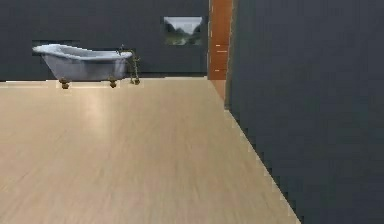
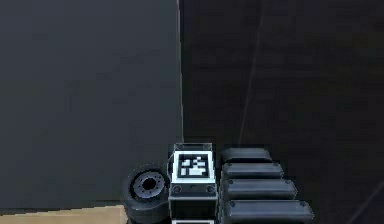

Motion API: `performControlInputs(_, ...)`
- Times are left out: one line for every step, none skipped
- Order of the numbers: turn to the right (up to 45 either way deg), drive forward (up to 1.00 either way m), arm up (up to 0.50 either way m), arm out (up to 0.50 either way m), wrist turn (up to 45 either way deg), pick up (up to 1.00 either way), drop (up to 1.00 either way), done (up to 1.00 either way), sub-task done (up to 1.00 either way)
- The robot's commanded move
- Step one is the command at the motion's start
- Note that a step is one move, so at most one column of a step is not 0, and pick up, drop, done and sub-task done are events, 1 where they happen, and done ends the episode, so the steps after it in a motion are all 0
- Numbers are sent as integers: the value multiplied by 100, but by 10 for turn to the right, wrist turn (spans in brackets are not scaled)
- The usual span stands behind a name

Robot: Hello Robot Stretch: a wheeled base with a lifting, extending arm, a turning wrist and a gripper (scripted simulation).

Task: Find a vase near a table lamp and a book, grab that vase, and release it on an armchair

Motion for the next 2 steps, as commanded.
performControlInputs(0, 100, 0, 0, 0, 0, 0, 0, 0)
performControlInputs(0, 100, 0, 0, 0, 0, 0, 0, 0)
